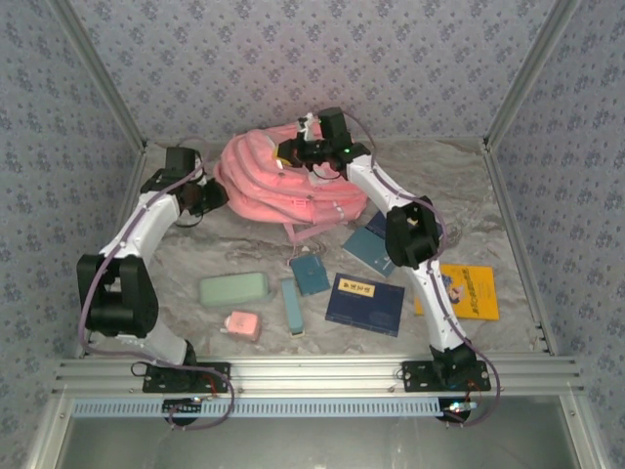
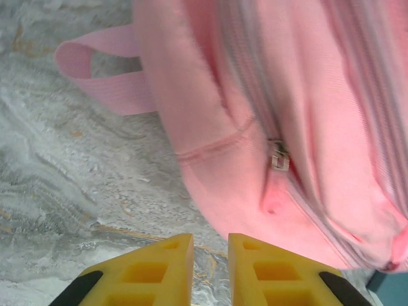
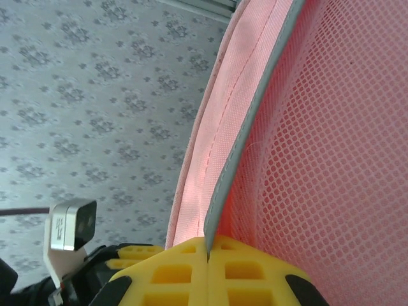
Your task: Pack the student bag
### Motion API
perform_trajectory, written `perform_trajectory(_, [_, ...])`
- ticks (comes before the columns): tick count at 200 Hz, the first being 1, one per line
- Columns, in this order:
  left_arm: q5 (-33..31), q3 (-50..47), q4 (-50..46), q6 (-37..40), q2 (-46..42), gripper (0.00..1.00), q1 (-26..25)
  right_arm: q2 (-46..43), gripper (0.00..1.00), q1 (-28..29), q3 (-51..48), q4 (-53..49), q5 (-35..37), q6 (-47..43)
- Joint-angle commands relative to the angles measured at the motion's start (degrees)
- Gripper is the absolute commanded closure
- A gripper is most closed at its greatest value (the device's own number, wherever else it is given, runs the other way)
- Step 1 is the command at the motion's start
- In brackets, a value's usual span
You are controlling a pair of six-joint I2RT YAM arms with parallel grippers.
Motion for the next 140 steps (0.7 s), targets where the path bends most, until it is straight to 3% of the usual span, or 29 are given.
perform_trajectory(1, [1.66, -0.51, -1.04, 4.57, -1.74, 0.77, -1.28, -5.67, 1.0, -1.39, 1.07, 5.65, -3.09, 5.39])
perform_trajectory(53, [-1.84, 2.71, -2.49, 10.15, -1.38, 0.7, -4.79, -7.2, 1.0, -2.6, 0.79, 7.66, -5.23, 9.55])
perform_trajectory(79, [-3.22, 1.17, -1.13, 13.72, -2.02, 0.62, -6.9, -7.8, 1.0, -3.8, -0.75, 13.12, -6.22, 14.65])
perform_trajectory(109, [-8.51, -2.19, 3.41, 18.56, -3.48, 0.52, -10.68, -8.29, 1.0, -4.27, -0.71, 14.65, -6.56, 17.69])
perform_trajectory(140, [-12.17, -0.41, 4.14, 18.37, -1.07, 0.5, -11.49, -8.54, 1.0, -4.68, -1.08, 17.84, -7.03, 20.7])
